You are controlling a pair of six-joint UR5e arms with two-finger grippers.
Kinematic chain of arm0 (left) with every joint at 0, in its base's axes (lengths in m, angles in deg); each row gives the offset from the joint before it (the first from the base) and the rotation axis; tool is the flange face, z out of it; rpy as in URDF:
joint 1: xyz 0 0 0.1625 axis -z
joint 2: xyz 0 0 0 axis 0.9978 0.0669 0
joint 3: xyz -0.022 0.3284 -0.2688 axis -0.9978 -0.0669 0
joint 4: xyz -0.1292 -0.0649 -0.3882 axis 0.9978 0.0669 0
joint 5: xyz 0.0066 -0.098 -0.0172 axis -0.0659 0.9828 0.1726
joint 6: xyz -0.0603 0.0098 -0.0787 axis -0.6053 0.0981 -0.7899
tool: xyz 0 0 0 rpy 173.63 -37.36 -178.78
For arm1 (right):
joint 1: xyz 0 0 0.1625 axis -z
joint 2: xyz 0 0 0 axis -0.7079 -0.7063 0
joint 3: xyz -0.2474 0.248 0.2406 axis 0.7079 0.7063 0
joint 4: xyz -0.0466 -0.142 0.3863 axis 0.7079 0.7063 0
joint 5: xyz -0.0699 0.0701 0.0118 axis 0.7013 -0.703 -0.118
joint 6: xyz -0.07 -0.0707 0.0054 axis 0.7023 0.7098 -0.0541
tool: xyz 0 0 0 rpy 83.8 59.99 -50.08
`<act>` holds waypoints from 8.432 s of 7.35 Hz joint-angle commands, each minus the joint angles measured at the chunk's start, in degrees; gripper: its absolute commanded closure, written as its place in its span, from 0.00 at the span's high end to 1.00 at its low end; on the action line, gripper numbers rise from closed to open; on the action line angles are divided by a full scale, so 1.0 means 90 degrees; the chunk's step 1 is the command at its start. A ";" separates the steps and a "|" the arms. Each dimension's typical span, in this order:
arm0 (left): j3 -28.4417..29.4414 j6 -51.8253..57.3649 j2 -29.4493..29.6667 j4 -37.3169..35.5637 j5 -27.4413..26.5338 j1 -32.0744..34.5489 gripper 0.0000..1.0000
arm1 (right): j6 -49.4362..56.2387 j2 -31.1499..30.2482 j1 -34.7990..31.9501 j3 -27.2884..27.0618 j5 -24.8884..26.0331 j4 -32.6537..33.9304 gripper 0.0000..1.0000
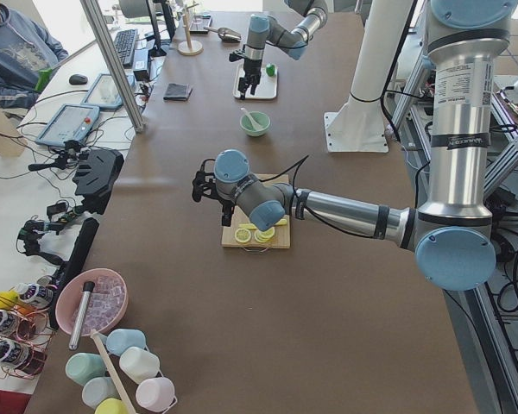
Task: Put spoon and bun in bowl
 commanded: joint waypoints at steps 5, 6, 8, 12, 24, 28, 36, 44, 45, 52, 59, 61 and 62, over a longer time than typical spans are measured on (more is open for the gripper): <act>-0.0250 -0.1533 0.0996 -0.0897 -0.2480 -0.2508 0.97 | 0.2416 -0.1734 -0.1404 -0.0791 -0.1236 -0.0003 1.00; -0.0231 -0.1533 0.1241 -0.1223 -0.2562 -0.2723 0.97 | 0.2612 -0.1870 -0.1560 -0.0791 -0.1354 -0.0003 1.00; -0.0124 -0.1485 0.1263 -0.1236 -0.3067 -0.3183 0.90 | 0.2867 -0.2066 -0.1747 -0.0791 -0.1414 -0.0013 1.00; -0.0260 -0.1436 0.1263 -0.1236 -0.3051 -0.3165 0.00 | 0.3034 -0.2233 -0.1835 -0.0782 -0.1414 -0.0023 1.00; 0.0425 -0.2442 0.4039 -0.1294 -0.3402 -0.4045 0.98 | 0.5034 -0.3287 -0.2928 -0.0694 -0.1823 -0.0062 1.00; -0.0036 0.0567 0.1815 -0.1304 -0.1464 -0.1736 0.98 | 0.6913 -0.3891 -0.3707 -0.0577 -0.2057 -0.0052 1.00; 0.0707 0.5000 -0.0544 -0.1587 -0.0002 0.1620 0.98 | 1.0349 -0.4069 -0.5664 0.0664 -0.3074 0.0094 1.00; 0.0041 0.3740 -0.0554 -0.3247 -0.0082 0.1601 0.98 | 1.0388 -0.3863 -0.5371 0.0625 -0.2996 0.0436 1.00; 0.0042 0.3740 -0.0563 -0.3218 -0.0063 0.1601 0.98 | 1.0388 -0.3873 -0.5371 0.0615 -0.3015 0.0407 1.00; -0.0006 0.3730 -0.0349 -0.3198 -0.0053 0.1601 0.98 | 1.0368 -0.3951 -0.5371 0.0674 -0.2957 0.0446 1.00; -0.0590 0.3730 -0.0387 -0.3218 -0.0053 0.1640 0.98 | 1.0378 -0.4059 -0.5380 0.0586 -0.2860 0.0397 1.00; -0.0612 0.3740 -0.0445 -0.3218 -0.0053 0.1659 0.98 | 1.0368 -0.4020 -0.5371 0.0615 -0.2840 0.0397 1.00; -0.0592 0.3730 -0.0446 -0.3218 -0.0053 0.1659 0.98 | 1.0378 -0.4039 -0.5380 0.0625 -0.2839 0.0397 1.00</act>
